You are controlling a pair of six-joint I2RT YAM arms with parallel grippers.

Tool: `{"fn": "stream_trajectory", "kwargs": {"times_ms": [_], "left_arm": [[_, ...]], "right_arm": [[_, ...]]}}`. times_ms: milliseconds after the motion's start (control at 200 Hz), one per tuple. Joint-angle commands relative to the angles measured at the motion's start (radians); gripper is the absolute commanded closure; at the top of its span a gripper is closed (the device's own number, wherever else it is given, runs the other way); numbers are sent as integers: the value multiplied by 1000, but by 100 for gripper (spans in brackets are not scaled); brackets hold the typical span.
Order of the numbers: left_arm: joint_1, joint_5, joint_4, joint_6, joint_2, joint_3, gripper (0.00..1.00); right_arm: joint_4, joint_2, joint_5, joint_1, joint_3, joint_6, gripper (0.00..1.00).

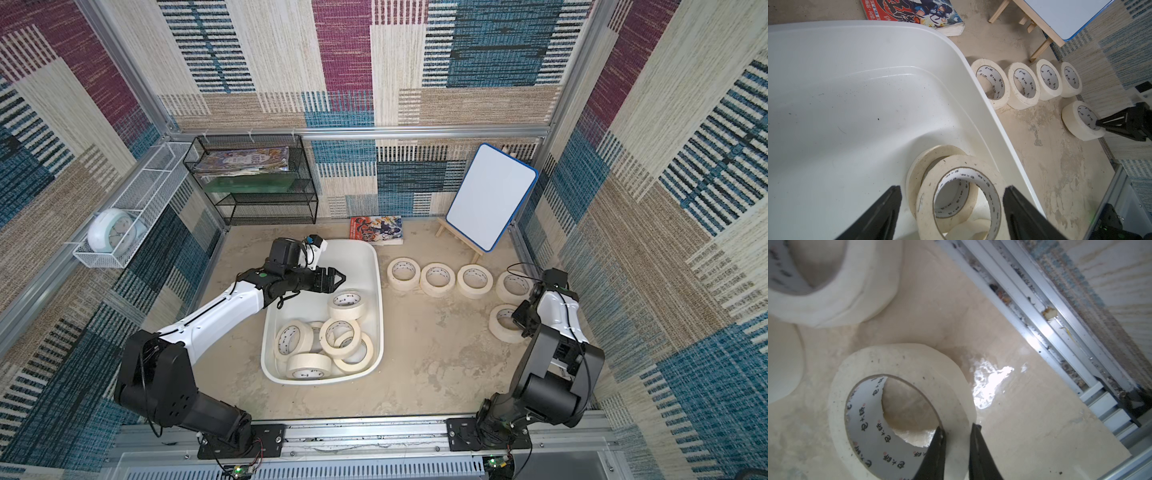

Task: Take out the art tape in the storage box
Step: Place the art tape at the center of the board.

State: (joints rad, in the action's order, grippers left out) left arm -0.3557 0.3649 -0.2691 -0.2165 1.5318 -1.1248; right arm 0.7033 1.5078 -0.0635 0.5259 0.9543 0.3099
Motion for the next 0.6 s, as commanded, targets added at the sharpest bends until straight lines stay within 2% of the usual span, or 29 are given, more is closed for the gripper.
{"fn": "stream_trajectory", "kwargs": {"times_ms": [0, 80, 205, 325, 356, 416, 446, 491, 526, 596], "left_arm": [[1, 14, 18, 5, -2, -1, 18], [1, 13, 16, 3, -12, 7, 18], [1, -8, 6, 2, -33, 20, 18], [1, -21, -3, -3, -46, 26, 18], [1, -23, -6, -4, -48, 29, 18], [2, -24, -13, -7, -51, 31, 17], [0, -24, -18, -7, -53, 32, 17], [0, -27, -29, -7, -60, 34, 16], [0, -29, -41, -5, -66, 37, 16], [-1, -45, -67, 0, -88, 46, 16]], "right_arm": [[-79, 55, 5, 26, 10, -11, 100], [-129, 83, -15, 29, 18, 1, 100], [-207, 86, 30, 22, 10, 20, 100], [-234, 78, -4, 13, 6, 13, 100], [-232, 78, -5, 14, 8, 7, 89], [-225, 81, 9, 13, 12, -8, 45], [-222, 80, 10, 13, 14, -12, 31], [-219, 70, 3, 11, 11, -18, 16], [-215, 55, -3, 8, 12, -22, 9], [-206, 7, -11, -5, 17, -26, 1]]}}
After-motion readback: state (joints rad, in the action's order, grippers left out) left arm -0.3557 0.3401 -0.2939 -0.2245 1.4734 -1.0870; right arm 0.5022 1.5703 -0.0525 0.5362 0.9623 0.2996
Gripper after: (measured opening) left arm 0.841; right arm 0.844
